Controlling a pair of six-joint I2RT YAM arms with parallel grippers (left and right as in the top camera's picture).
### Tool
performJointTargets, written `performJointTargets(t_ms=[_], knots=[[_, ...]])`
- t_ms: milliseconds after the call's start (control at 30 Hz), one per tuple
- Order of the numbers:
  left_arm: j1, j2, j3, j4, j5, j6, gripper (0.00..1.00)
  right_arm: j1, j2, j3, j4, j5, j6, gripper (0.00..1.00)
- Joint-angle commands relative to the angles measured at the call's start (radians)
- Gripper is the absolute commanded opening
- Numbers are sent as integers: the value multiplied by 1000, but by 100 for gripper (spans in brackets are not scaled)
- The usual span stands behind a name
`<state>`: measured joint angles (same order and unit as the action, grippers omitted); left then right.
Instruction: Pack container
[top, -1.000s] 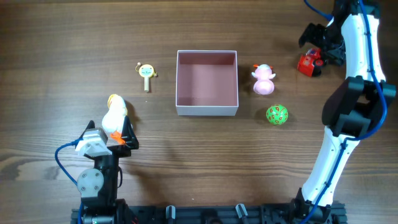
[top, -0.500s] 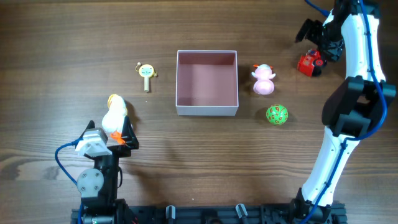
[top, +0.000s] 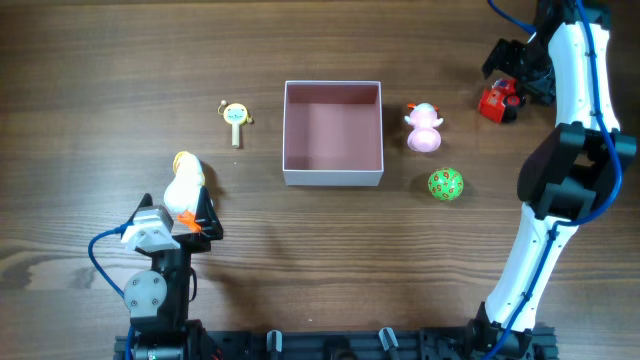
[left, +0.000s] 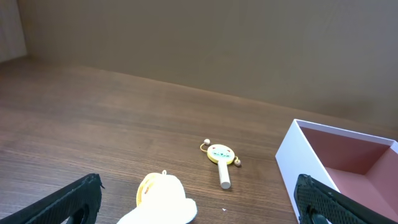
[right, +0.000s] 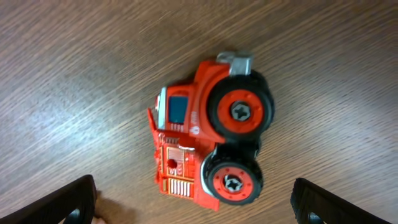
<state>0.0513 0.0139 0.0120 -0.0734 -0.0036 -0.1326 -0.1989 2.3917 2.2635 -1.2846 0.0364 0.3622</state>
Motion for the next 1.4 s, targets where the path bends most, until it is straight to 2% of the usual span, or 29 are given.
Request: performJointTargets(t_ms=[0, 233, 900, 1133, 1367], knots=[[-8, -6, -6, 3, -13, 20, 100, 4, -7, -19, 21, 39, 15, 100], [-8, -6, -6, 3, -13, 20, 100, 4, 3, -33, 67, 39, 16, 100], [-8, -6, -6, 3, -13, 20, 100, 4, 73, -33, 66, 46, 30, 100], [-8, -6, -6, 3, -13, 20, 100, 4, 74, -33, 66, 54, -47, 100], [-8, -6, -6, 2, -13, 20, 100, 4, 74, -33, 67, 72, -31, 100]])
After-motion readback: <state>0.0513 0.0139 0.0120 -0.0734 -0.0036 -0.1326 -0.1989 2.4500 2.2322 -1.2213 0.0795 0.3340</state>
